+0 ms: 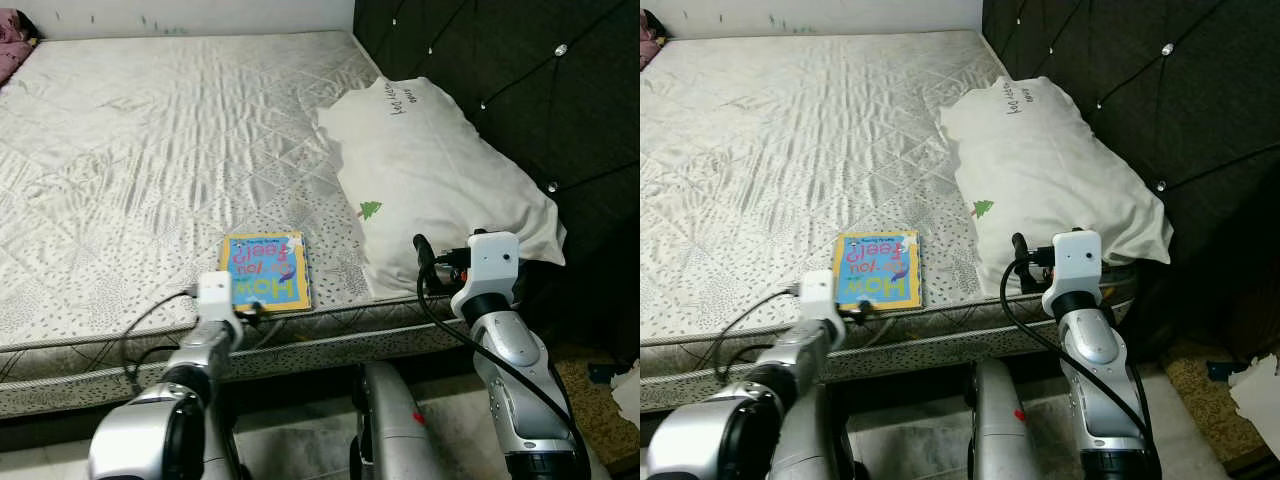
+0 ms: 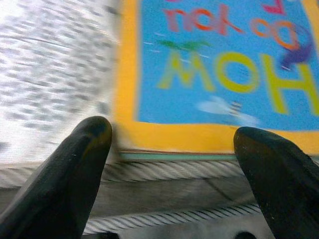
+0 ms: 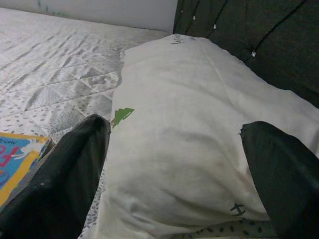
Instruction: Clean up the room
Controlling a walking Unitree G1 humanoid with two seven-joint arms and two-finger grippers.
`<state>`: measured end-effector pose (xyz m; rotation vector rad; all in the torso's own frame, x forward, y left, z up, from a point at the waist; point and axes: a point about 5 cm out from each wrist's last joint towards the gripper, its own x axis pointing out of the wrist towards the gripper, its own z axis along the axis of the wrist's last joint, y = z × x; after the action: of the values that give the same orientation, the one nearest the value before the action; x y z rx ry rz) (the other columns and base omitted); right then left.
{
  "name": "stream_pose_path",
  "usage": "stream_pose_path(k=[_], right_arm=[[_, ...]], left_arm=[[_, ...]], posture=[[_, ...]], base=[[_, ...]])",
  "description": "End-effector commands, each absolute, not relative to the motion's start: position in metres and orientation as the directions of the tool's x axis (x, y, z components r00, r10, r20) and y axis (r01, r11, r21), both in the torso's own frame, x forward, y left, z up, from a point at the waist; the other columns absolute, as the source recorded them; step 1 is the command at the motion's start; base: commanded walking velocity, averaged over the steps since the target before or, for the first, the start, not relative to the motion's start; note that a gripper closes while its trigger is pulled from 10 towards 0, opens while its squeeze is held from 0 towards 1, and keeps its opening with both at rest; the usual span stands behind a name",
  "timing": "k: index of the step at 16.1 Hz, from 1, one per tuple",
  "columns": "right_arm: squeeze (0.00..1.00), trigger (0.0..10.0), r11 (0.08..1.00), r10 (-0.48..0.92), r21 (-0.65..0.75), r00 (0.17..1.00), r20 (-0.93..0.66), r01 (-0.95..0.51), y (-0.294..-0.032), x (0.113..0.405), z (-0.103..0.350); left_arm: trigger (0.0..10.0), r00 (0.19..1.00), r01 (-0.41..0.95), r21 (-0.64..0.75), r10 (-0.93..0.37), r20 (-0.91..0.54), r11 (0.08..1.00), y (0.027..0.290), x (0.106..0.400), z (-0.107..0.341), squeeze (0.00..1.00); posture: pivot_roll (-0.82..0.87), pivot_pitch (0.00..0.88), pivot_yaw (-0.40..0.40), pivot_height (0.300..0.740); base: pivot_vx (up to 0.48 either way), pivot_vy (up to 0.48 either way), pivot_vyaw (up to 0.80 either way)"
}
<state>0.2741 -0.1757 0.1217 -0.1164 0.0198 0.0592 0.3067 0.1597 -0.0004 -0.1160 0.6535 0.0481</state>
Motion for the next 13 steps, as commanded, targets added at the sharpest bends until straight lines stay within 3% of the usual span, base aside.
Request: stream_pose_path(k=[1, 5, 10, 13], right_arm=[[0.00, 10.0, 0.990, 0.060, -0.127, 0.998, -0.015, -0.061, -0.176, 0.277, 0.124], [0.00, 10.0, 0.993, 0.055, -0.101, 0.998, -0.004, -0.055, -0.176, 0.279, 0.125], [0.00, 10.0, 0.996, 0.070, -0.058, 0.997, -0.029, -0.071, -0.170, 0.272, 0.121], [0.00, 10.0, 0.996, 0.075, -0.042, 0.996, -0.040, -0.076, -0.168, 0.267, 0.115]], left_arm=[[10.0, 0.828, -0.091, -0.080, 0.031, -0.560, 0.993, 0.162, 0.319, 0.013, 0.00], [10.0, 0.891, -0.210, -0.087, 0.155, -0.427, 0.974, 0.176, 0.341, 0.044, 0.00], [10.0, 0.858, -0.341, -0.137, 0.248, -0.450, 0.930, 0.194, 0.332, 0.035, 0.00], [10.0, 0.843, -0.391, -0.133, 0.297, -0.448, 0.911, 0.203, 0.324, 0.030, 0.00]], posture=[[-0.15, 0.000, -0.023, 0.556], [-0.14, 0.000, -0.018, 0.556], [-0.12, 0.003, -0.022, 0.551], [-0.11, 0.029, -0.022, 0.511]], base=[[0.000, 0.000, 0.00], [0.000, 0.000, 0.00], [0.000, 0.000, 0.00], [0.000, 0.000, 0.00]])
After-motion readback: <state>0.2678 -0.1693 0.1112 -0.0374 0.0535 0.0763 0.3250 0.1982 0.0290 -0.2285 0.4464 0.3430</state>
